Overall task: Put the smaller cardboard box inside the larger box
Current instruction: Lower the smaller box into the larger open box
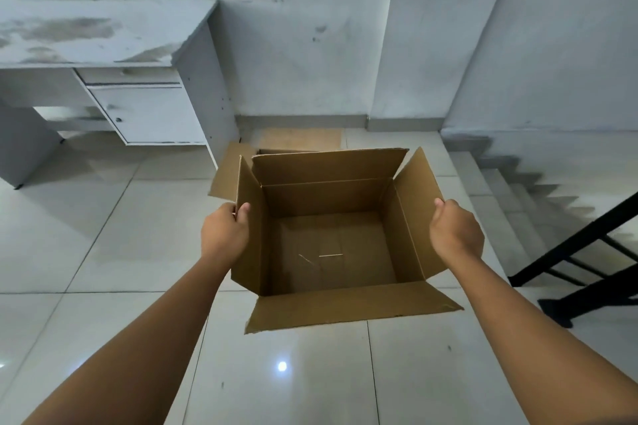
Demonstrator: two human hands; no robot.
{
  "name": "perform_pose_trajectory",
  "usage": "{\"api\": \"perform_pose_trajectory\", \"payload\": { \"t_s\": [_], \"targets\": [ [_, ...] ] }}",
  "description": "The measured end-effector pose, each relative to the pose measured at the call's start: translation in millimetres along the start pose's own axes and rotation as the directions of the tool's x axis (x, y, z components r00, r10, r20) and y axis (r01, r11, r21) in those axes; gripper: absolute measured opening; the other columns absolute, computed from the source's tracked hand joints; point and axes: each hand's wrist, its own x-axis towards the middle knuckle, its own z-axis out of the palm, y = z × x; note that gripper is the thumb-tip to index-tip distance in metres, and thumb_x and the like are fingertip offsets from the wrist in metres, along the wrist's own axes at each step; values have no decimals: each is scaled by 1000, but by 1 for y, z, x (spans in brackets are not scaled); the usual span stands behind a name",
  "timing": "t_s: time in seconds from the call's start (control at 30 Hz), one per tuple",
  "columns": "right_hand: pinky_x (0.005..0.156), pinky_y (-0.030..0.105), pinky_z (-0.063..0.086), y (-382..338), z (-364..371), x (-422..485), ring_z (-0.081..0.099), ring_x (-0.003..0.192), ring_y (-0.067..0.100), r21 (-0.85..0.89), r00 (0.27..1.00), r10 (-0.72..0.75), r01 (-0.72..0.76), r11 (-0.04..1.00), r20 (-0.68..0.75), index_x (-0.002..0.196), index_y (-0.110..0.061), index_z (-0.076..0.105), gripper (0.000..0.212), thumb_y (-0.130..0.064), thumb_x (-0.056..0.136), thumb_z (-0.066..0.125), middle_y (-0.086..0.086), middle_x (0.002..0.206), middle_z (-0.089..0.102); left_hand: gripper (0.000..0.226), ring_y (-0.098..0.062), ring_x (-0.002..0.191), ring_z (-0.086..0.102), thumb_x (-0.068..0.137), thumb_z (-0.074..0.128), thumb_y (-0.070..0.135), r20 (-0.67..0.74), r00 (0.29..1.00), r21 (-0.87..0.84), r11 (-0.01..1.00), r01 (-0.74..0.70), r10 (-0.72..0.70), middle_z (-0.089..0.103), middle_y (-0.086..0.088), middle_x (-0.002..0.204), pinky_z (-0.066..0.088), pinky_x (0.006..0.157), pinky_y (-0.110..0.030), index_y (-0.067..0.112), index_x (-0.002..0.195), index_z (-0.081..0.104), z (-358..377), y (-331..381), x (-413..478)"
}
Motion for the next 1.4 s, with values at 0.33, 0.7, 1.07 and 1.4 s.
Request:
{"api": "perform_pose_trajectory", "payload": {
  "t_s": [0.33,0.7,1.07,1.4],
  "targets": [
    [48,21,30,-95,29,91,65,76,31,108,997,76,-76,991,8,95,-3,63,45,-34,100,30,16,88,70,51,-31,87,58,95,35,45,69,983,-236,955,181,-170,63,-16,92,46,76,-43,1,103,61,-19,18,142],
    [60,26,41,-188,124,195,67,80,32,122,988,146,-152,981,54,99,-2,62,44,-33,100,31,17,91,70,38,-29,85,54,97,31,45,82,987,-195,969,150,-137,58,-11,89,48,83,-47,13,91,52,18,20,324],
    [60,27,43,-203,258,249,67,80,34,51,975,176,-185,981,138,100,0,61,43,-30,100,31,19,89,70,47,-29,80,58,97,33,42,132,979,-79,983,165,-154,59,-12,82,42,67,-35,2,96,58,126,-18,425],
    [57,26,42,-202,354,255,53,65,21,-1,959,181,-185,983,216,92,-1,61,46,-33,100,28,9,73,57,49,-23,83,53,96,34,44,152,972,-54,980,190,-180,59,-8,93,43,71,-35,5,116,59,198,-81,455]
  ]
}}
